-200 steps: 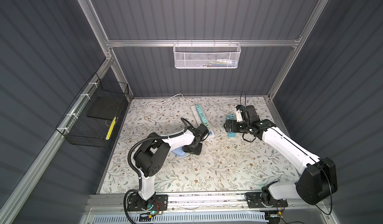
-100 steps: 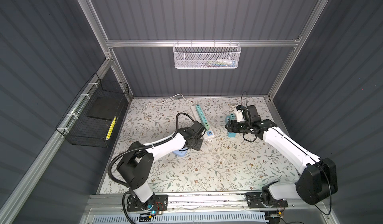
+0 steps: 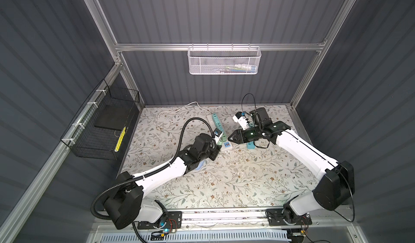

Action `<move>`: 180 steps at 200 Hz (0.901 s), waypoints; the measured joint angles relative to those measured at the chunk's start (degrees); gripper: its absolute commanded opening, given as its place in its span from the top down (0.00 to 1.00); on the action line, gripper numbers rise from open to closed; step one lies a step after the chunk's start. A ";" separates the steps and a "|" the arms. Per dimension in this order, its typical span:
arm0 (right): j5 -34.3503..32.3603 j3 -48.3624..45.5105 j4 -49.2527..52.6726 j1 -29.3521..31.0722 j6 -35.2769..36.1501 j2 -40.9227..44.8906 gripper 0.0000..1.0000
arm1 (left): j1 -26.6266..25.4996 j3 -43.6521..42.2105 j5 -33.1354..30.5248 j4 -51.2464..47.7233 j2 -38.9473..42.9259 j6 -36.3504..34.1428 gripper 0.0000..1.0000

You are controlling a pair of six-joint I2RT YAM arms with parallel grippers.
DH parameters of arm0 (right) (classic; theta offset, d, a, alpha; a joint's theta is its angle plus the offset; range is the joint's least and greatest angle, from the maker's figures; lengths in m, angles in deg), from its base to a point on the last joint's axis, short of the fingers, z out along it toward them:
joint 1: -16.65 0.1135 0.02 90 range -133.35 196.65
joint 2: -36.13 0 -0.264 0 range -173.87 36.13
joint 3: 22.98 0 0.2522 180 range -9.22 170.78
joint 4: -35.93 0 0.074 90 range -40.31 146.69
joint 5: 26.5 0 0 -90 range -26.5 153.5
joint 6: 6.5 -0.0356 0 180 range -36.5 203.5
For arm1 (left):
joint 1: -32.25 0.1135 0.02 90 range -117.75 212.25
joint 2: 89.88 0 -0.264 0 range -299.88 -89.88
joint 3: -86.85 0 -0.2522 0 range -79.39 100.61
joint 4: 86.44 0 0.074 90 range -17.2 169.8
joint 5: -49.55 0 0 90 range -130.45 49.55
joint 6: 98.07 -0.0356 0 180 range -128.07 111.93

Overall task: Insert the plug
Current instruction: 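Lift the light-green adapter with the left gripper, then close the right gripper on the light-green adapter held by the left gripper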

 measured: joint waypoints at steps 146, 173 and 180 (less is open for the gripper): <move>10.08 7.04 2.99 2.89 3.26 -10.84 0.70 | 0.00 -0.63 4.35 -0.04 2.40 -4.90 0.75; 10.23 7.04 3.06 3.17 4.00 -11.28 0.77 | 0.02 -0.61 4.37 -1.11 2.51 -5.07 0.73; 10.19 7.04 3.06 3.19 4.11 -11.28 0.77 | 0.02 -0.61 4.35 -1.16 2.56 -5.20 0.72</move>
